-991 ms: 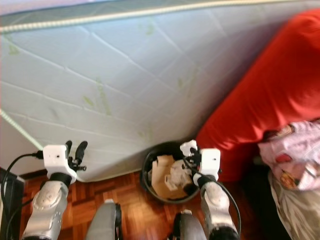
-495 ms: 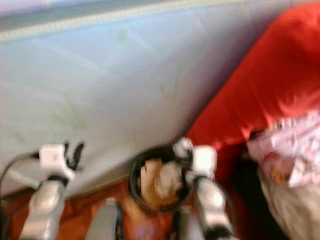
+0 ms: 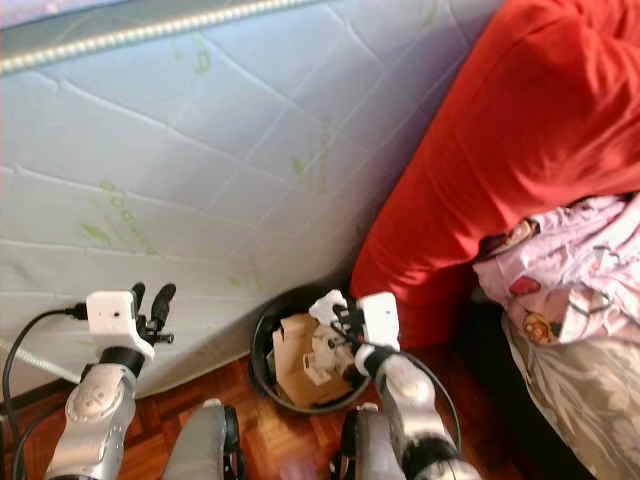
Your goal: Clean up the room
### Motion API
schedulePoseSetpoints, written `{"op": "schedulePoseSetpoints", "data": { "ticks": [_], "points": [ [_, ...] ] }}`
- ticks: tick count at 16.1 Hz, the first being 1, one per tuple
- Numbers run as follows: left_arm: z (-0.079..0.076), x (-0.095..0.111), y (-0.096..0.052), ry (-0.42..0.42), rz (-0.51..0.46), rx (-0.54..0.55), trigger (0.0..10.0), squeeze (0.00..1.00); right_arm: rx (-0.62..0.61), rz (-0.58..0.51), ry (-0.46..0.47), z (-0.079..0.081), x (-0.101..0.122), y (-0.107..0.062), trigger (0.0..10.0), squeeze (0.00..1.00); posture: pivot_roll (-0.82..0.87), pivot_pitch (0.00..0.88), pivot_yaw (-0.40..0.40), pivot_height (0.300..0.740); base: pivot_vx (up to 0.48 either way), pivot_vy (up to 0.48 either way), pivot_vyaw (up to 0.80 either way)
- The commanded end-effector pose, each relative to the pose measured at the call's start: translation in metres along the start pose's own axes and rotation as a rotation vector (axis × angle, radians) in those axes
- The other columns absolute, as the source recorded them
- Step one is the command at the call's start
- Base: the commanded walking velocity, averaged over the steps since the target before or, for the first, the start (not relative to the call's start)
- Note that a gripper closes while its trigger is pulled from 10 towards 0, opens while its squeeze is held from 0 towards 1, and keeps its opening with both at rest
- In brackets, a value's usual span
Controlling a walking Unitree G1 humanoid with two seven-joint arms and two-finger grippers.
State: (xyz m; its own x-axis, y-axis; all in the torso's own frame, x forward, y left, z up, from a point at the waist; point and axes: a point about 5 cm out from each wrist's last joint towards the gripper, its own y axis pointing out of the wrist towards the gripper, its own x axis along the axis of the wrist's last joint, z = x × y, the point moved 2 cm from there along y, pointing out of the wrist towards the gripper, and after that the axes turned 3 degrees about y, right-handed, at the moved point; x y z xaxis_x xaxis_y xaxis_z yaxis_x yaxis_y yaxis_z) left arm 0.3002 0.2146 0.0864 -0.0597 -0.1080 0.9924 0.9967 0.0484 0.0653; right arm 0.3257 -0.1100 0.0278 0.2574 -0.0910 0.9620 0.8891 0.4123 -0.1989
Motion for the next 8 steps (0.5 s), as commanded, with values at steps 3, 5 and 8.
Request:
{"op": "schedulePoseSetpoints", "data": {
  "ticks": [3,5,8],
  "points": [
    [0.000,0.003,-0.002,-0.013,-0.003,0.008,10.0,0.00,-0.044,0.026,0.043,-0.002,0.008,0.012,10.0,0.00,0.16,0.249,-0.044,0.633,0.000,0.000,0.00],
    [-0.002,0.006,-0.003,-0.016,-0.015,0.007,10.0,0.00,-0.083,0.038,0.088,-0.002,0.019,0.023,10.0,0.00,0.19,0.265,-0.051,0.633,0.000,0.000,0.00],
    [-0.003,0.011,-0.008,-0.018,-0.029,0.008,10.0,0.00,-0.114,0.072,0.109,-0.003,0.021,0.027,10.0,0.00,0.20,0.293,-0.059,0.633,0.000,0.000,0.00]
  ]
}}
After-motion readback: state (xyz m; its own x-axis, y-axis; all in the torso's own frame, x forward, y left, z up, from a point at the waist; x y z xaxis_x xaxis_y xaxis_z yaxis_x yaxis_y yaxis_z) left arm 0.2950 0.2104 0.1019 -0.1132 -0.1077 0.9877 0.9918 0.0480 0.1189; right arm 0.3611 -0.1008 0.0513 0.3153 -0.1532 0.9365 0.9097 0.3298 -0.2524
